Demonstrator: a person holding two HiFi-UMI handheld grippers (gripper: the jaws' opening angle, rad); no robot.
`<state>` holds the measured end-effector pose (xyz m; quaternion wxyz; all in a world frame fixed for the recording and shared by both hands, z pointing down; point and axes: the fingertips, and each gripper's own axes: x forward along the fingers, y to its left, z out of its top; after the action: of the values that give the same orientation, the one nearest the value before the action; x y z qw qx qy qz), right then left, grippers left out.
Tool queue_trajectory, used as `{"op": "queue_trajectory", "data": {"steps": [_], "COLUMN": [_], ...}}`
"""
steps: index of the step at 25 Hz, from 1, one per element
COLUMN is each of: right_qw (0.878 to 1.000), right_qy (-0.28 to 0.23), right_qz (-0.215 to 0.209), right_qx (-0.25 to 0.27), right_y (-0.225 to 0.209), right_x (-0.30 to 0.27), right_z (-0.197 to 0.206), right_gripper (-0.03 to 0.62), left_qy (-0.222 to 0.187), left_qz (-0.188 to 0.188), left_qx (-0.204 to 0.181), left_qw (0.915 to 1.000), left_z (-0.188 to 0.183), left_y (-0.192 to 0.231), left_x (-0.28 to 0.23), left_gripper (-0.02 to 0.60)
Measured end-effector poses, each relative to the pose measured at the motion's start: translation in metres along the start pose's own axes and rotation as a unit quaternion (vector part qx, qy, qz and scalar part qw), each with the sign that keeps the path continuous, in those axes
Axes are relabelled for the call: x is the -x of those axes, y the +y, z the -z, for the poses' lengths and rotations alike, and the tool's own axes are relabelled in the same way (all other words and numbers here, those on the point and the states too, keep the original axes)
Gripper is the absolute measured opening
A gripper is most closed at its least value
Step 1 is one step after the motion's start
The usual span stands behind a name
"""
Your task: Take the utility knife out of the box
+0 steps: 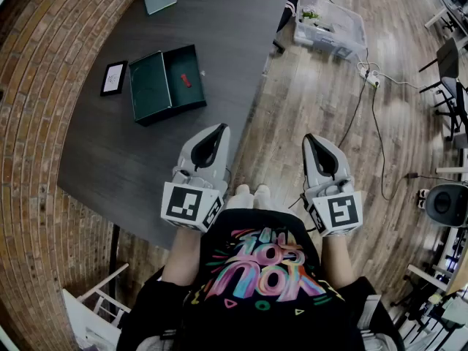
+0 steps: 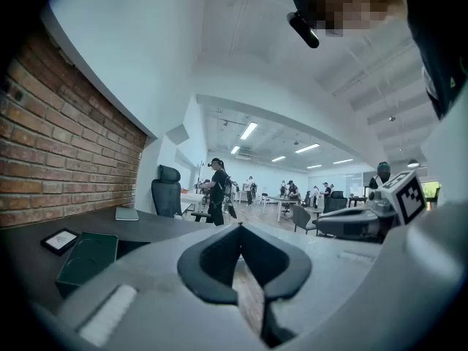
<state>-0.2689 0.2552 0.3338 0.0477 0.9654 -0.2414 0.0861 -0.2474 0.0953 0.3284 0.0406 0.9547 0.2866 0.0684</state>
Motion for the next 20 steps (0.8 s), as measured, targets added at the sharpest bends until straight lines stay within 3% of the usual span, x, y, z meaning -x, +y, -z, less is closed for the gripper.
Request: {"op": "queue_trajectory", "data": {"steps": [8,20], "right_qw": [1.000,0.999], "right_qy": [-0.006,-0.029], "right_qz": [0.019,-0.006], "right_qx": [-0.014,-0.017], "right_y": [-0.019,-0.030], "right_x": [-0.010,-0.050], "right_z": [0.002,0.002], "right_gripper": [-0.002,-0.002], "left_qy": [0.003,0.006], "left_qz": [-0.009,-0.027], "left_qx": [-0.024,-0.039], "left_qw": [0.9997,0.9988], "left_z": [-0.003,-0.007], "left_y": [0.010,0.034], "left_x": [-0.021,-0.054], "left_gripper": [0.000,0.000]}}
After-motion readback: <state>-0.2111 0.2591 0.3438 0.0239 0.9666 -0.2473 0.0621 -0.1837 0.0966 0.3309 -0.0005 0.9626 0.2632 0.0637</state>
